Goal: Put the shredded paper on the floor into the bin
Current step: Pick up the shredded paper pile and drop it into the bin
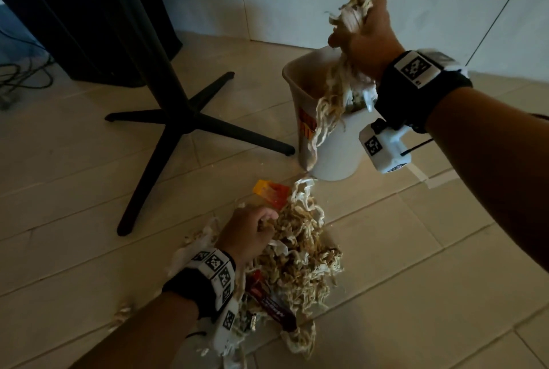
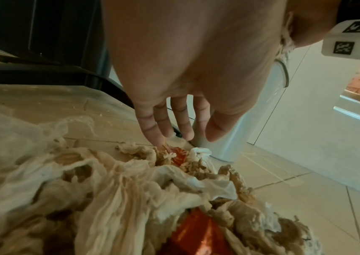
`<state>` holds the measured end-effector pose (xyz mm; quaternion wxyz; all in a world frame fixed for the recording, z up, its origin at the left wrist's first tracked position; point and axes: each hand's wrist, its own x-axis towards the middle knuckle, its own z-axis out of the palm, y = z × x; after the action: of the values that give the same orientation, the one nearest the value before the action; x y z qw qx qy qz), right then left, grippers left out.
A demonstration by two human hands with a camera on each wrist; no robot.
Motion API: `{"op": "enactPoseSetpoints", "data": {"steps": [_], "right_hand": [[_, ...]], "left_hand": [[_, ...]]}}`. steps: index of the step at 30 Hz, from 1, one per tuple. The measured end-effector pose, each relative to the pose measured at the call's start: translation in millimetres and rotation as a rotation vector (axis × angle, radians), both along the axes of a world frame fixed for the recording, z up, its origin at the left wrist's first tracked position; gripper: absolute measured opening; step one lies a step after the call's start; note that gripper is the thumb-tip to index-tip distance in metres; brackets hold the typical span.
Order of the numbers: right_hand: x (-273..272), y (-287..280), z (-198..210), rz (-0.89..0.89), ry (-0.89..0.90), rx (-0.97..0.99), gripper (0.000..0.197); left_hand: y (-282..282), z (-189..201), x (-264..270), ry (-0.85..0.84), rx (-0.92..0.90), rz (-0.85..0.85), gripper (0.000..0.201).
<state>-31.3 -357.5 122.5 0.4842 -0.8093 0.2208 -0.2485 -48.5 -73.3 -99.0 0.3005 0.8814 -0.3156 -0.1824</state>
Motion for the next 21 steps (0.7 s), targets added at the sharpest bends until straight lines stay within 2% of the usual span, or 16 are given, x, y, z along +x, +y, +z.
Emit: {"op": "enactPoseSetpoints", "data": {"steps": [3,6,11,13,18,21], "right_hand": [[0,-5,-18,-0.037,0.158,-0.158,0.06],[3,-23,-40,-0.023,0.356,-0.319,0.06],[6,-30,-48,0.103,0.586,-0.41,0.083],[8,-34,-51,0.108,0.622,-0.423,0.082],[12,-36,-52,0.113,0.611,-0.482,0.058],[14,-26,-51,0.128,0.567,-0.506,0.053]], "left_hand": [[-10,-10,10,-0.02,0.043,-0.013,0.024],[-23,-20,22,-0.04,0.093,-0.034,0.03],[-51,-20,36,-0.003,0.238,-0.082,0.058],[-63,-21,42,0.04,0.327,-0.14,0.074],[-95,-26,46,0.167,0.503,-0.286,0.109],[-104,-25,41,0.218,0.575,-0.367,0.119]]}}
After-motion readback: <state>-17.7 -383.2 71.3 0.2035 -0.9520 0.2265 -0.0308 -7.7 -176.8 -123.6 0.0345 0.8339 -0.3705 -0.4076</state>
